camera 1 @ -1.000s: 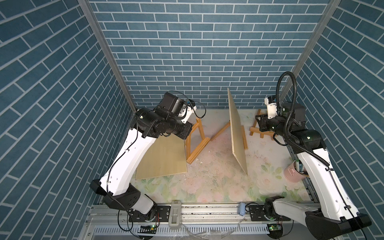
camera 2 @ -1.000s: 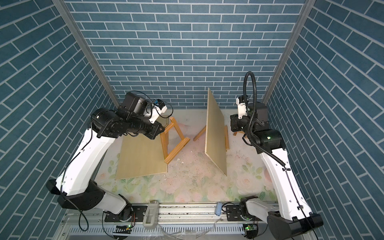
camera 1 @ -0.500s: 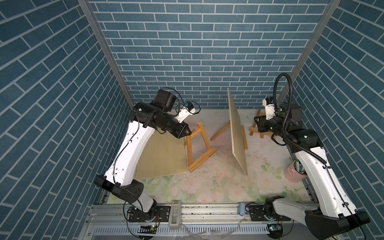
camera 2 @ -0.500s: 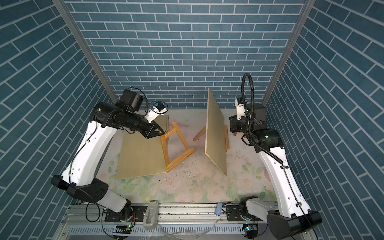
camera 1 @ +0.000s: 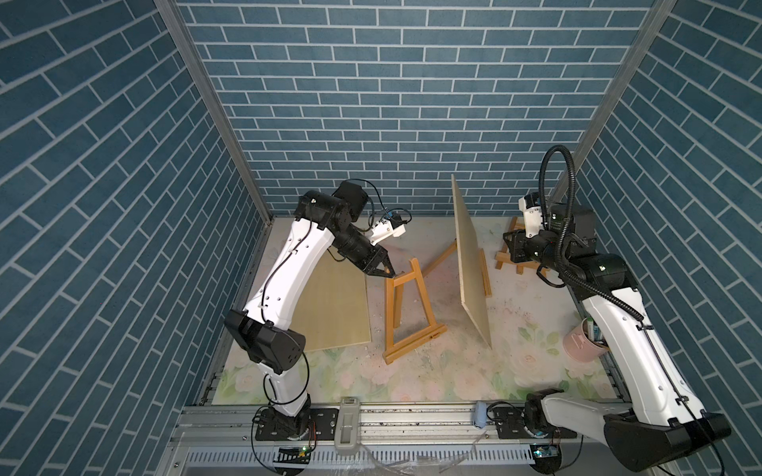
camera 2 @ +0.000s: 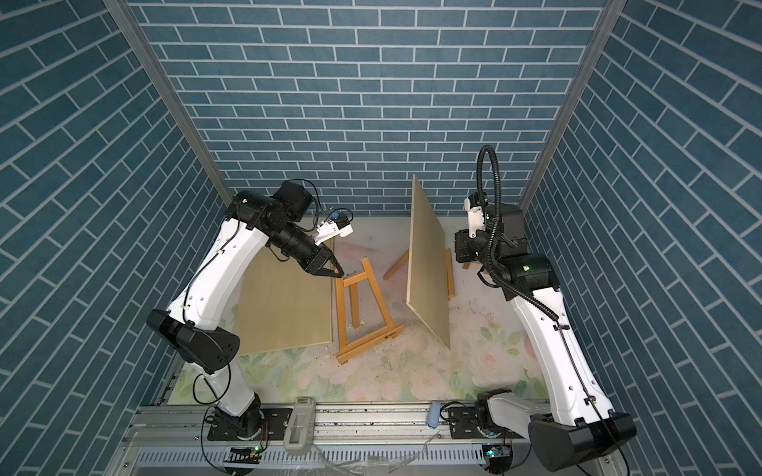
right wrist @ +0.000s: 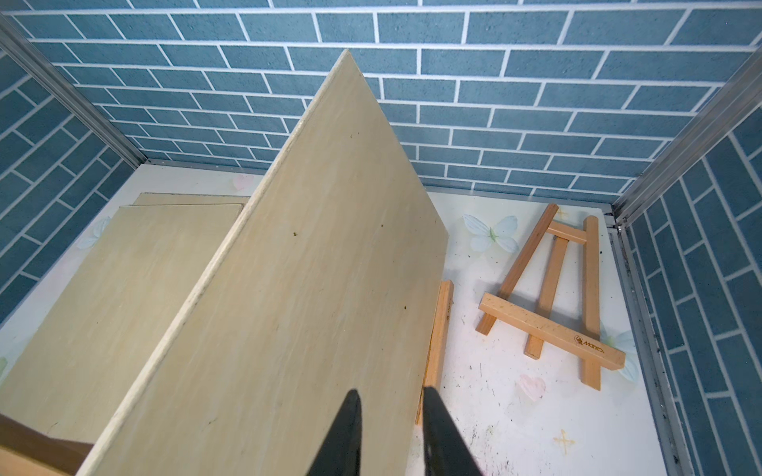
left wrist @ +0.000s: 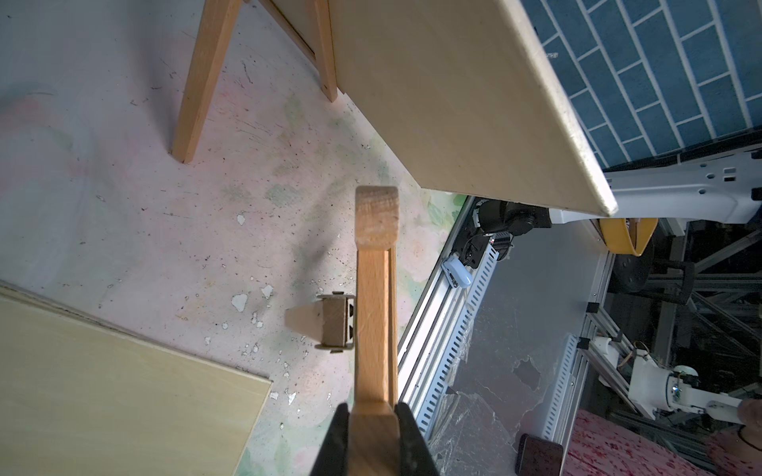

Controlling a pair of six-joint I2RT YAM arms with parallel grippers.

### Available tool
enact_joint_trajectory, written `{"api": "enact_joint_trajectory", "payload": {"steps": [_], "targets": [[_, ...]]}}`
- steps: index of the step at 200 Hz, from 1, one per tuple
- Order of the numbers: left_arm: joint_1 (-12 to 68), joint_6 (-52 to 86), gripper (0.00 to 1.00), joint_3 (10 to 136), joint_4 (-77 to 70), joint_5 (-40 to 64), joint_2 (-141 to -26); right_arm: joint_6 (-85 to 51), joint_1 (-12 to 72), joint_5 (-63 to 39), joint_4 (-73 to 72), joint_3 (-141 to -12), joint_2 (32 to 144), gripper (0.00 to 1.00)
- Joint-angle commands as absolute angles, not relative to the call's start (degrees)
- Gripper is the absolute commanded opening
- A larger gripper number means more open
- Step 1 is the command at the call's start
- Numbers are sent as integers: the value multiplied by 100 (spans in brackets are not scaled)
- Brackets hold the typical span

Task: Disassemble the easel
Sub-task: Place the easel at the center of the board.

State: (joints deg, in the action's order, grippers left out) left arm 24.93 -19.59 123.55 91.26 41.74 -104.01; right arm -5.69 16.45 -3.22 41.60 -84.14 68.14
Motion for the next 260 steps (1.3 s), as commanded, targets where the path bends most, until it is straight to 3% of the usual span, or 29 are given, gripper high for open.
{"api": "enact_joint_trajectory", "payload": {"steps": [1,67,122,260], "targets": [[2387,-2235,0,12390,9231,4611,-10782,-632,1671,-225,4234,-8407,6833,27],[1992,-2447,0,13050,9264,4271,-11922,-608,1670,-81,4367,-8400,6838,27],[1723,-2504,0,13774,9044,3291,-12502,-584,1670,-14,4372,-8404,6937,27],[1398,-2450,3,13582,7060,2653,-13299,-723,1678,112,4447,-8263,6944,27]]}}
